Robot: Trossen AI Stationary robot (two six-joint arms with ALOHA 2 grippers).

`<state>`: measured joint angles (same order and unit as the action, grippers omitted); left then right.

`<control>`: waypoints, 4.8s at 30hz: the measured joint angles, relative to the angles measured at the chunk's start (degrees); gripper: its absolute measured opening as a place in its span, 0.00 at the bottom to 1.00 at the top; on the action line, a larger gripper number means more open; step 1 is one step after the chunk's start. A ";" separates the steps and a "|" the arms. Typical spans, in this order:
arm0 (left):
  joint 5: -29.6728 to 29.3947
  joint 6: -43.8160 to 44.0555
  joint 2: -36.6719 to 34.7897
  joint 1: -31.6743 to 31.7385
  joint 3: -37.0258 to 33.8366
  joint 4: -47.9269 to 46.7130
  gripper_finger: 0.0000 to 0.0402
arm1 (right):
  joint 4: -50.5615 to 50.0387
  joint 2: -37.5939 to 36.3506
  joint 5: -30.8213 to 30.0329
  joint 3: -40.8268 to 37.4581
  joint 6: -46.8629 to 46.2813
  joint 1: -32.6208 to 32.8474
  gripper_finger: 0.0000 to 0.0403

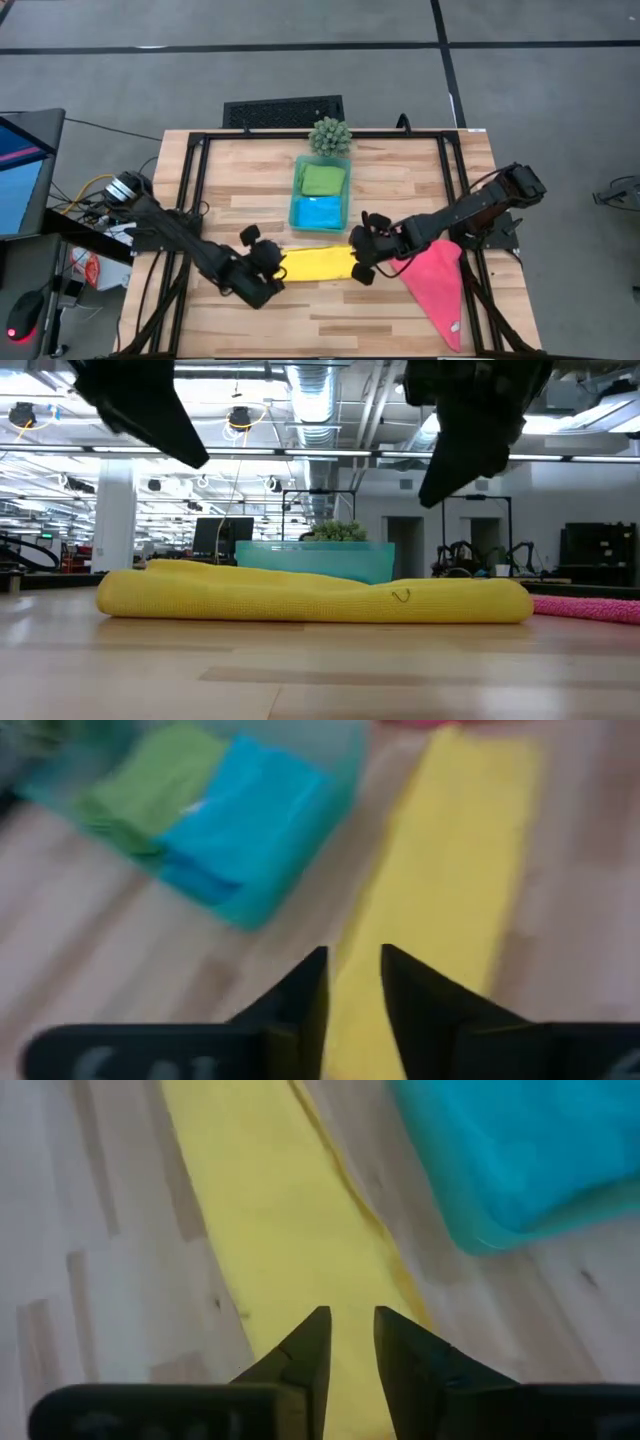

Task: Fold microfiber towels
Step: Fold the yellow micro fiber cloth

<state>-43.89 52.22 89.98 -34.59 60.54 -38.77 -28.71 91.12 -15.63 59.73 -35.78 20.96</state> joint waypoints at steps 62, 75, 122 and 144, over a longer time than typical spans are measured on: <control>17.42 -3.27 7.24 3.74 -18.22 42.46 0.00 | 29.79 8.44 -4.24 -18.43 -21.82 10.69 0.17; 17.84 0.70 10.81 2.77 -18.03 40.40 0.00 | 30.02 8.37 -3.97 -18.50 -24.84 13.46 0.17; 20.24 1.79 20.69 15.34 -12.05 55.03 0.00 | 20.21 -4.61 -8.45 -18.06 -46.81 10.59 0.22; 13.94 15.40 19.64 4.86 -3.98 53.48 0.00 | 13.01 -2.24 2.77 -17.80 -37.45 1.75 0.51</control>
<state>-29.95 67.62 109.62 -29.73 56.56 14.71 -15.70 88.88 -12.85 41.93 -73.22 22.71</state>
